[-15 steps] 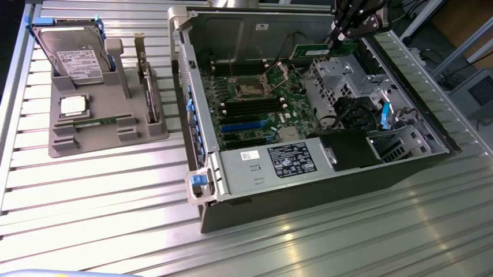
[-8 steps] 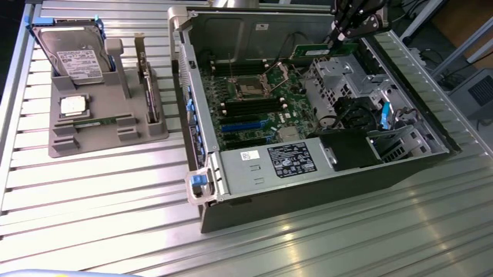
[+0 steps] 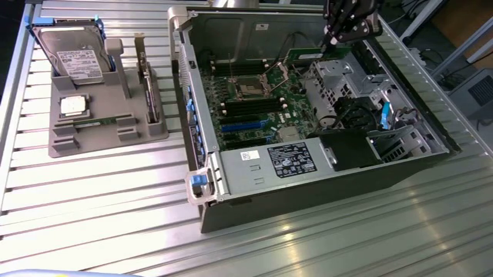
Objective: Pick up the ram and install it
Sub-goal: 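Insert the ram into the slot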
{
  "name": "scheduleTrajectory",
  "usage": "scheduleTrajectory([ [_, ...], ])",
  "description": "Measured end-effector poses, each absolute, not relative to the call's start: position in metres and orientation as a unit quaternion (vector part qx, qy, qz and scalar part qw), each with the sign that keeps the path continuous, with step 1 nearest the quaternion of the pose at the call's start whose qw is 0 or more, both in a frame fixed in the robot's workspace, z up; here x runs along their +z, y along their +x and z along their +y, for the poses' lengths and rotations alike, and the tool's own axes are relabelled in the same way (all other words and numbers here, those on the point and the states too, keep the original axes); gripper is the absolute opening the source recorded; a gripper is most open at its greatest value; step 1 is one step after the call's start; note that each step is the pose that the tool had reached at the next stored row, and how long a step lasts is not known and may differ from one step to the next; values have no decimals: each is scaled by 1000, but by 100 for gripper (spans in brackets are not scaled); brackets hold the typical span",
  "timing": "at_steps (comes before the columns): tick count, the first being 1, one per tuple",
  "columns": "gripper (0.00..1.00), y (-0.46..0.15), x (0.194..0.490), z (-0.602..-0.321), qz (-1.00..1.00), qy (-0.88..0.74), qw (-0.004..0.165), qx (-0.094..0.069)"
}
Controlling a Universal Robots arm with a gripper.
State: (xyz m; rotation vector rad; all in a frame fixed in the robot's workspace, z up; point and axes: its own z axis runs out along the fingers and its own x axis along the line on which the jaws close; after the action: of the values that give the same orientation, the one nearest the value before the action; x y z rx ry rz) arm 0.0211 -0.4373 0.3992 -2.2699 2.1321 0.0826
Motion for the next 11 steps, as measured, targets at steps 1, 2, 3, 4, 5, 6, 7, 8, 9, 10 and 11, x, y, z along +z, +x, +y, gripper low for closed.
scheduleTrajectory([
  [1, 12, 20, 398, -437, 684, -729, 13, 26],
  [2, 12, 19, 396, -437, 684, -729, 13, 26],
  [3, 12, 17, 395, -437, 684, -729, 13, 26],
  [4, 12, 16, 395, -437, 684, -729, 13, 26],
  [5, 12, 14, 394, -437, 684, -729, 13, 26],
  [6, 12, 13, 394, -437, 684, -729, 13, 26],
  [7, 12, 12, 393, -437, 684, -729, 13, 26],
  [8, 12, 11, 393, -437, 684, -729, 13, 26],
  [9, 12, 10, 392, -437, 684, -729, 13, 26],
  [10, 12, 9, 392, -437, 684, -729, 13, 26],
  [11, 12, 7, 391, -437, 684, -729, 13, 26],
])
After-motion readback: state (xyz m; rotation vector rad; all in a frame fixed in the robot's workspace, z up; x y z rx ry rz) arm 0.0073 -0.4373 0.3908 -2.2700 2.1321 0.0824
